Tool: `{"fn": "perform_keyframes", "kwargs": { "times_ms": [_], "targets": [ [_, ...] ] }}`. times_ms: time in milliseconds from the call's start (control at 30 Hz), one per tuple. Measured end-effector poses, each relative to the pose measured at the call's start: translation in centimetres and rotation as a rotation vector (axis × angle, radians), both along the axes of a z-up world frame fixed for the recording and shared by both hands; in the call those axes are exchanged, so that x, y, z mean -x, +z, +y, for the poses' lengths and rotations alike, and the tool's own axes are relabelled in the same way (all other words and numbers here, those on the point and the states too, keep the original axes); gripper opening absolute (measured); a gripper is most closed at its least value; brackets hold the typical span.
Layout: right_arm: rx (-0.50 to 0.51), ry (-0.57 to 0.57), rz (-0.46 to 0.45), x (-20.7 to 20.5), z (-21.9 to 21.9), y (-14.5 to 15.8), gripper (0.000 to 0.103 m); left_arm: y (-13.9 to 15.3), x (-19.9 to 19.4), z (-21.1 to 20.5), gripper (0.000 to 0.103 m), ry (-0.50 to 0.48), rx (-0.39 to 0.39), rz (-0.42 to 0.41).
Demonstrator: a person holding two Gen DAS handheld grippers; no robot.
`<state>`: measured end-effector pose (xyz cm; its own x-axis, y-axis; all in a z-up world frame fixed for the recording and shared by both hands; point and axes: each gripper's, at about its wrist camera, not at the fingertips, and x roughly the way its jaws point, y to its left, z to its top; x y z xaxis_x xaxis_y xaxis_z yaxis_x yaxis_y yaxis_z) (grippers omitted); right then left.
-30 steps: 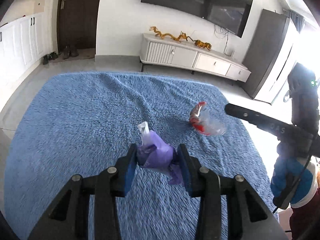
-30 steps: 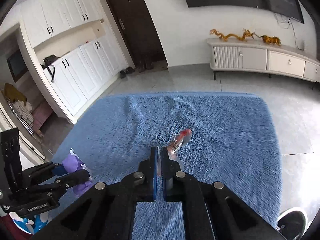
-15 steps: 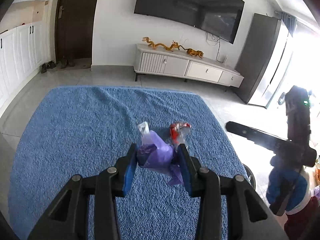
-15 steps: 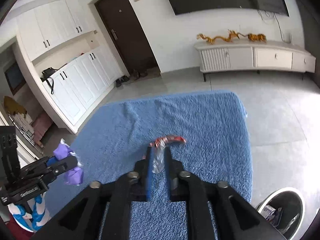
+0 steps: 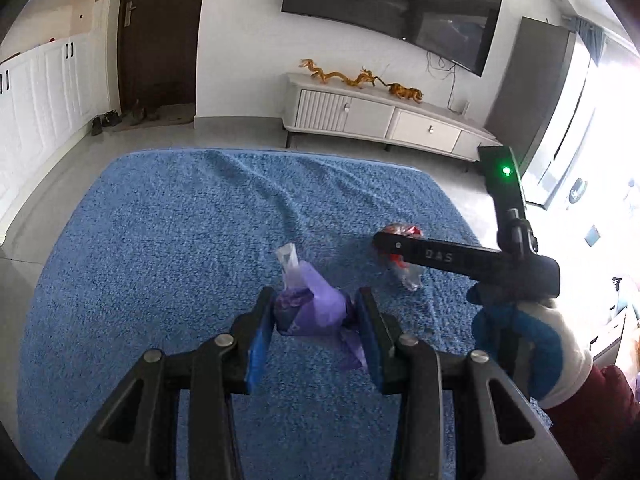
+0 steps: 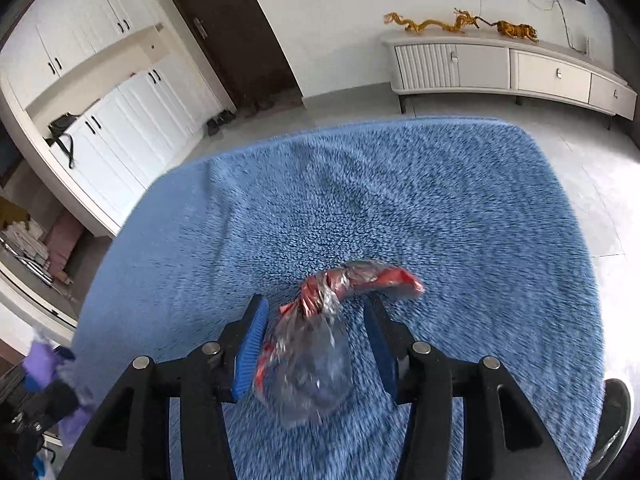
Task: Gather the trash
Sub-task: 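Carry both wrappers over the white bin and open both tools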
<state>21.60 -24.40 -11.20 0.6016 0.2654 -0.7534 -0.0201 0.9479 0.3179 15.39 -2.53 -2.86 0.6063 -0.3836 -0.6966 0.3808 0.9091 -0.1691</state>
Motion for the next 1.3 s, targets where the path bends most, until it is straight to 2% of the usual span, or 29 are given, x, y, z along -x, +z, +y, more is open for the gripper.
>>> {"fn": "perform_keyframes", "kwargs": {
  "times_ms": [33, 67, 100, 133, 333, 467, 567, 700, 833, 933, 1033, 1133, 1300],
  "targets": [
    [0.006, 0.004, 0.002, -0.1, 0.2, -0.2, 0.032, -0.1, 0.0, 0.1, 0.038, 0.001, -0.002, 0.001],
    [0.01, 0.014, 0.0, 0.0, 0.5, -0.3, 0.024, -0.1, 0.2, 0.1, 0.038, 0.003, -0.005, 0.002],
    [0.008, 0.02, -0.001, 0.1, 0.6, -0.4, 0.017, -0.1, 0.3, 0.1, 0.038, 0.004, -0.006, 0.002],
    [0.001, 0.028, -0.006, 0.5, 0.6, -0.3, 0.015, 0.0, 0.4, 0.1, 0.038, 0.005, -0.006, 0.003],
    [-0.065, 0.085, -0.072, 4.4, 0.3, 1.9, 0.013, 0.9, 1.6, -0.8, 0.038, 0.002, -0.002, 0.003],
    [-0.096, 0.064, -0.145, 8.6, -2.5, 4.8, 0.013, 2.0, 2.9, -3.4, 0.038, -0.043, -0.02, -0.016],
    [-0.089, 0.009, -0.183, 12.3, -6.4, 6.4, 0.013, 2.5, 3.9, -6.7, 0.038, -0.104, -0.028, -0.022],
    [-0.051, -0.097, -0.183, 17.0, -12.3, 6.4, 0.013, 2.1, 5.1, -13.7, 0.038, -0.216, -0.036, 0.004],
    [-0.021, -0.243, -0.118, 21.9, -19.4, 3.8, 0.013, 0.7, 6.5, -21.5, 0.038, -0.339, -0.043, 0.048],
    [-0.022, -0.35, -0.048, 25.2, -24.0, 0.5, 0.013, -0.7, 7.6, -26.9, 0.038, -0.417, -0.052, 0.088],
    [-0.044, -0.415, 0.003, 26.7, -26.6, -2.1, 0.013, -2.7, 8.4, -32.2, 0.038, -0.481, -0.059, 0.146],
    [-0.088, -0.475, 0.064, 28.2, -28.9, -5.9, 0.016, -4.5, 9.3, -36.6, 0.04, -0.527, -0.089, 0.166],
    [-0.14, -0.539, 0.121, 28.8, -30.9, -10.0, 0.018, -7.2, 9.9, -41.7, 0.041, -0.567, -0.113, 0.207]
  ]
}}
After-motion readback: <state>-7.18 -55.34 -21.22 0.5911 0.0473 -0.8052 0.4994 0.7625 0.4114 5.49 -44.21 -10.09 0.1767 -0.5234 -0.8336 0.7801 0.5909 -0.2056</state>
